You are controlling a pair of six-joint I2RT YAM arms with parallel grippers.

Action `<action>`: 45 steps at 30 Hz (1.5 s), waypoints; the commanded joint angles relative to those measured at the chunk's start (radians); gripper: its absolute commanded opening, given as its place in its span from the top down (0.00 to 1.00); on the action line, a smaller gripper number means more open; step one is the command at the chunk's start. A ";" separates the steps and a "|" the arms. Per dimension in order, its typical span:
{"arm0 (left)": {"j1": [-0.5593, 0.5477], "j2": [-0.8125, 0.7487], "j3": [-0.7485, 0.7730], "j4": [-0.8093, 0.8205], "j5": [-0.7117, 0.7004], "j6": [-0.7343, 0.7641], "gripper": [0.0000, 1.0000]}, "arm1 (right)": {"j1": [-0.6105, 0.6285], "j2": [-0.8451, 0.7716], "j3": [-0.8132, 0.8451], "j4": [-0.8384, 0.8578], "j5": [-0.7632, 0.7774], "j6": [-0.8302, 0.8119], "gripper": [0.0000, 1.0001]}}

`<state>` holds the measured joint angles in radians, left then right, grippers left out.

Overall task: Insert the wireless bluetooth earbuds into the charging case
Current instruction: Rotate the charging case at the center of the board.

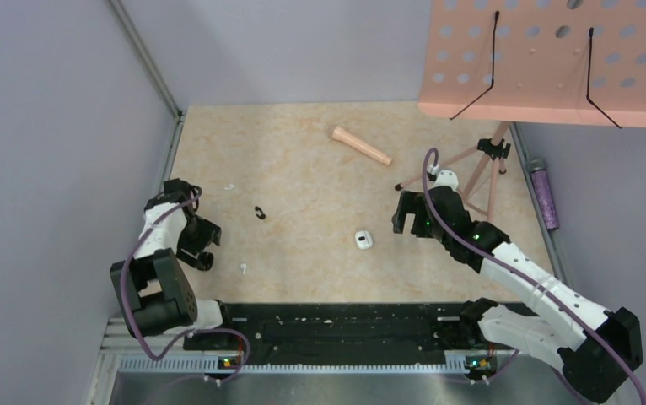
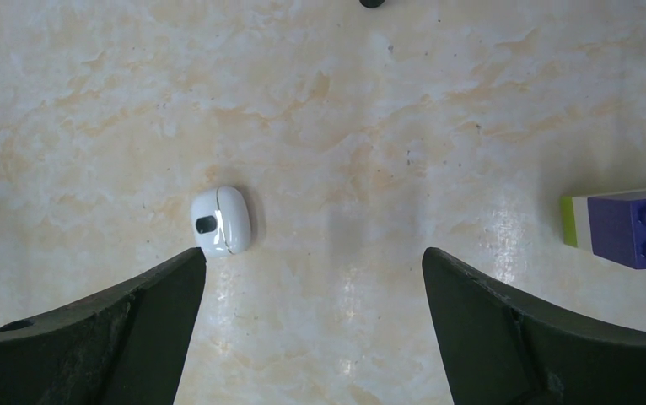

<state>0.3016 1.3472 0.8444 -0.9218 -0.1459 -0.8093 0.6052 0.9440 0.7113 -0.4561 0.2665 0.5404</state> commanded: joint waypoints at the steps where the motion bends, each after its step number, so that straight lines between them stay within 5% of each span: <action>1: 0.007 0.059 0.051 0.047 -0.028 0.027 0.26 | -0.008 0.008 0.005 0.034 0.050 -0.033 0.01; 15: 0.005 0.169 0.036 0.134 0.047 0.073 0.45 | -0.017 0.030 0.005 0.025 0.048 -0.067 0.01; 22: 0.005 0.197 0.029 0.176 0.072 0.114 0.24 | -0.021 0.040 0.007 0.025 0.048 -0.072 0.01; 30: -0.045 0.275 0.096 0.208 0.239 0.271 0.30 | -0.022 0.045 0.010 0.026 0.049 -0.069 0.01; 36: -0.177 0.288 0.143 0.189 0.230 0.269 0.29 | -0.022 0.063 0.025 0.027 0.044 -0.065 0.01; 45: -0.184 0.290 0.175 0.167 0.210 0.266 0.25 | -0.022 0.049 0.022 0.018 0.034 -0.060 0.01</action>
<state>0.1131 1.6329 0.9836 -0.7551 0.0704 -0.5541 0.5968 1.0061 0.7113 -0.4561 0.2909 0.4816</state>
